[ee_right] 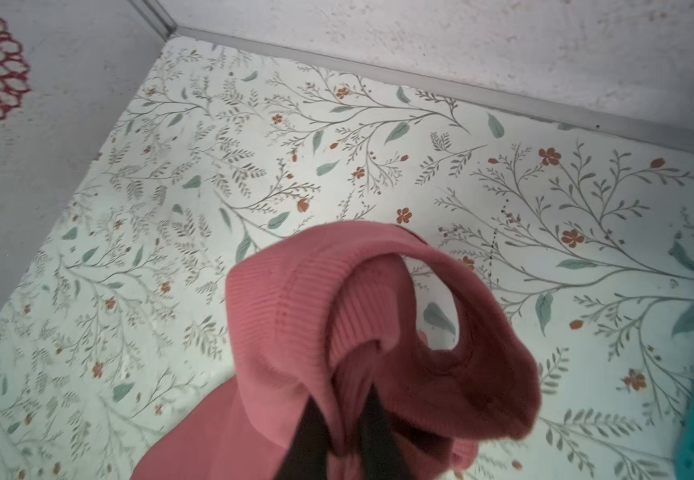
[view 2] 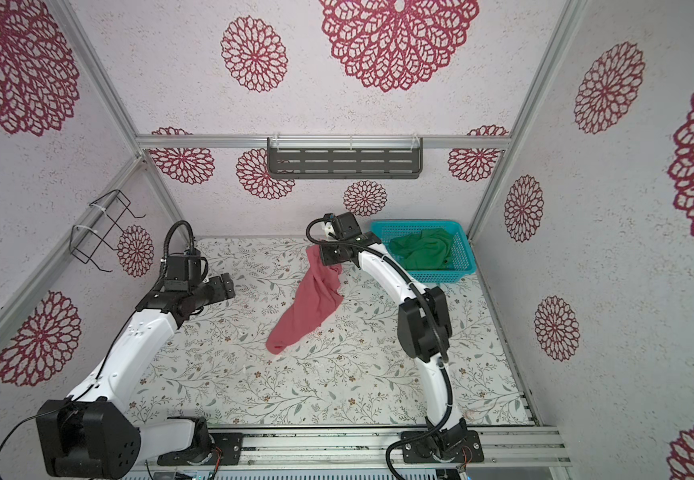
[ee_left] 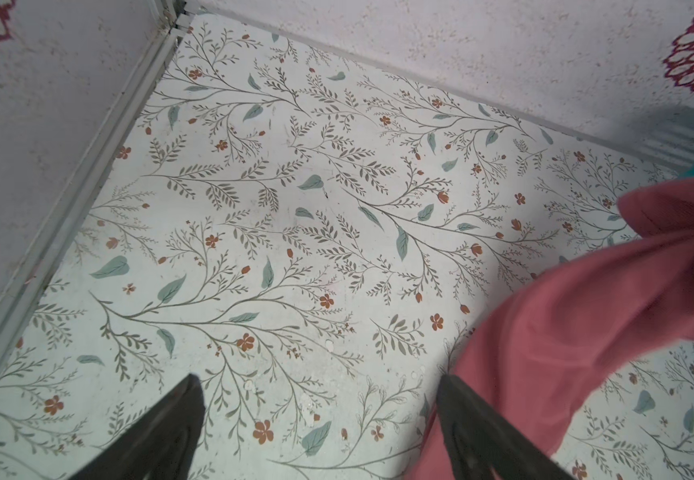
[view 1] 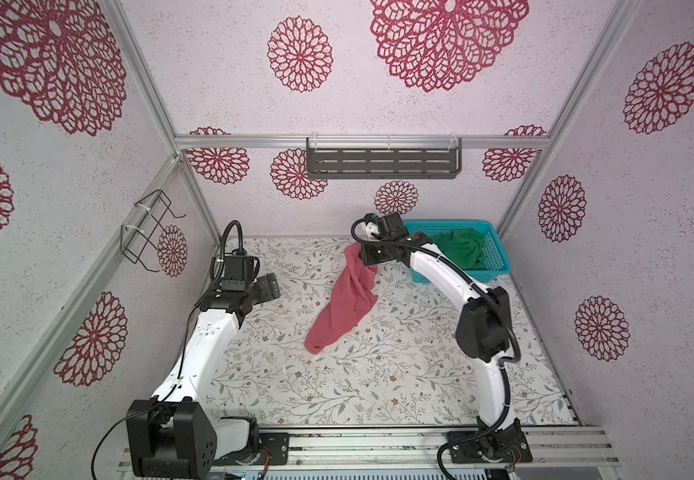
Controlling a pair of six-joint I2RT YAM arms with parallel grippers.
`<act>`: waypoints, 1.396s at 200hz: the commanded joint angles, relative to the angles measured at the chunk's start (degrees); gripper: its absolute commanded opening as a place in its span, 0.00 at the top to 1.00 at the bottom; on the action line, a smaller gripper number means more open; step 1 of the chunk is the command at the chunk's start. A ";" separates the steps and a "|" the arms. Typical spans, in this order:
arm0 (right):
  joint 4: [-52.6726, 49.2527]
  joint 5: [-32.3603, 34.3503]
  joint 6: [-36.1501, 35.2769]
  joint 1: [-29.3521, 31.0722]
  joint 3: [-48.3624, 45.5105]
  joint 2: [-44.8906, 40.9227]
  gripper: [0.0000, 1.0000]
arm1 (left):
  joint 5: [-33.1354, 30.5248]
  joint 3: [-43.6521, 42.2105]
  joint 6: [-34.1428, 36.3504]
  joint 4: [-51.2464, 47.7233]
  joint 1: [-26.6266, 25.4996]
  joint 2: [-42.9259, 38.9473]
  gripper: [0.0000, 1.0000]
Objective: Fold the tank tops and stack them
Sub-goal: 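Lift the pink tank top out and drop it on the table with the right gripper, then grasp the tank top hem with the left gripper while the right gripper grasps another edge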
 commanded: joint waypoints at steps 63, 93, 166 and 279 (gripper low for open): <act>-1.79 7.17 -2.63 -3.20 -24.42 -24.01 0.06 | 2.16 -11.85 -17.03 -8.94 -14.87 -9.40 0.46; 0.07 6.19 2.88 -1.31 -43.55 -34.10 0.16 | 1.31 -15.42 -25.59 -11.65 -24.35 -9.29 0.46; 19.14 6.28 21.36 15.94 -63.18 -34.38 0.57 | 5.97 -17.16 -27.62 5.18 -27.64 6.40 0.41; 30.42 13.86 29.24 16.77 -58.38 -21.07 0.82 | 3.62 -11.34 -24.69 3.60 -26.97 12.74 0.76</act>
